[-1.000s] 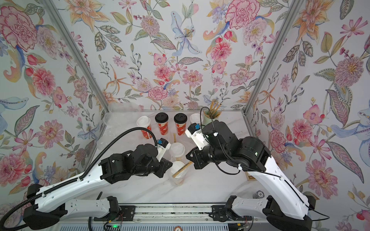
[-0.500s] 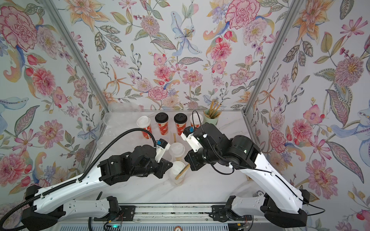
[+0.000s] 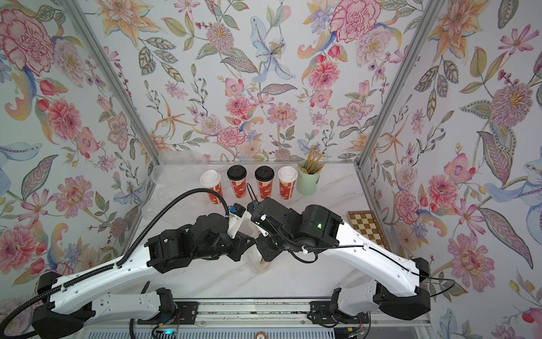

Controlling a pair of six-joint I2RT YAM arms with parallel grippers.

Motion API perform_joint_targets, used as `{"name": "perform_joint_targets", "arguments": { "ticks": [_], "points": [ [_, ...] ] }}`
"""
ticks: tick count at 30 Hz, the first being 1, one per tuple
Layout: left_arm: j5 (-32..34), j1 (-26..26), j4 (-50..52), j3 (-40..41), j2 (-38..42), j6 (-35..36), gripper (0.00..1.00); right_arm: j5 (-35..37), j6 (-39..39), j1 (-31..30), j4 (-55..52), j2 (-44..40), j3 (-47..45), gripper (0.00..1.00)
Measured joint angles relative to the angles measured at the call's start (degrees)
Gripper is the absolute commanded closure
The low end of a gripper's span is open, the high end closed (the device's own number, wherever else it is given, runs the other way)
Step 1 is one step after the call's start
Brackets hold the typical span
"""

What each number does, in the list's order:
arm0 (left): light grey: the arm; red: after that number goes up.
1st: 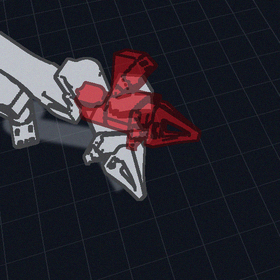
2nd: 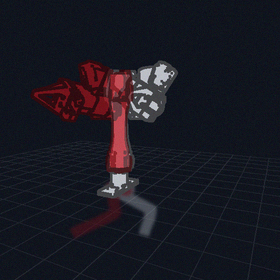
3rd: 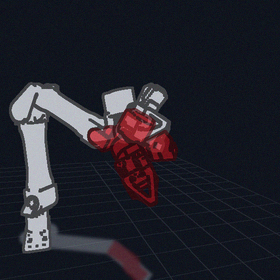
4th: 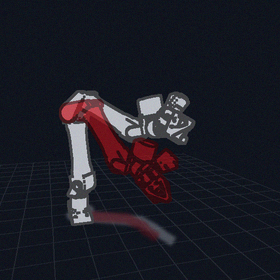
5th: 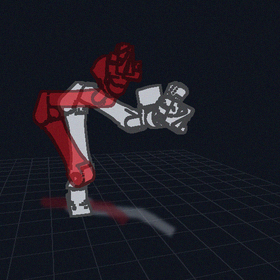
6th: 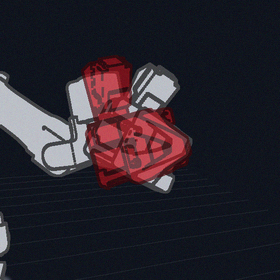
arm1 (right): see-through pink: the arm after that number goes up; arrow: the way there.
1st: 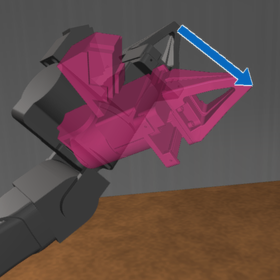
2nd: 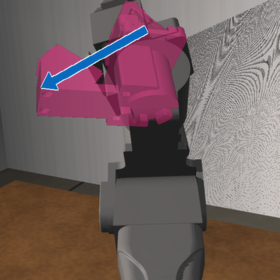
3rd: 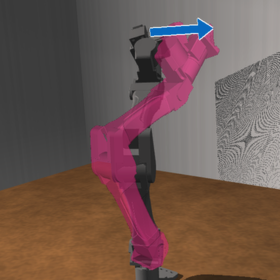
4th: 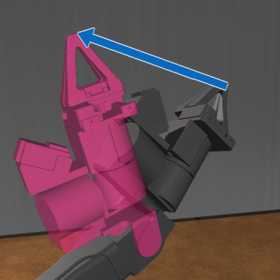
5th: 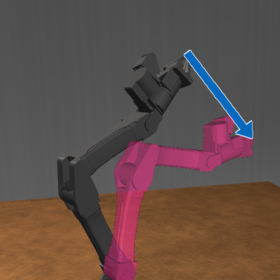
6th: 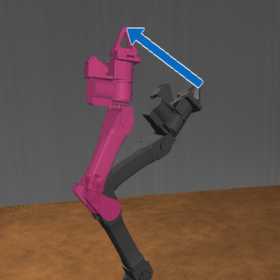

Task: Pack milk tea into plastic carrier bags
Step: Place the straw in the plastic carrier bag.

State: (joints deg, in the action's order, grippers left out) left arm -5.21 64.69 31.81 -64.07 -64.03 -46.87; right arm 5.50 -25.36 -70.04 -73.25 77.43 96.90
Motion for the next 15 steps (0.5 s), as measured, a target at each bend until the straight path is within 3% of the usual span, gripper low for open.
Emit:
{"name": "perform_joint_targets", "arguments": {
  "ticks": [6,15],
  "points": [
    [0.1,0.0,-0.5,1.4,1.4,-1.5,1.00,5.1,-4.7,-3.8,5.2,-0.1,-6.7,1.00],
    [0.1,0.0,-2.1,2.9,1.9,-2.7,1.00,8.9,-12.7,-4.6,16.4,-3.8,-21.9,1.00]
  ]
}}
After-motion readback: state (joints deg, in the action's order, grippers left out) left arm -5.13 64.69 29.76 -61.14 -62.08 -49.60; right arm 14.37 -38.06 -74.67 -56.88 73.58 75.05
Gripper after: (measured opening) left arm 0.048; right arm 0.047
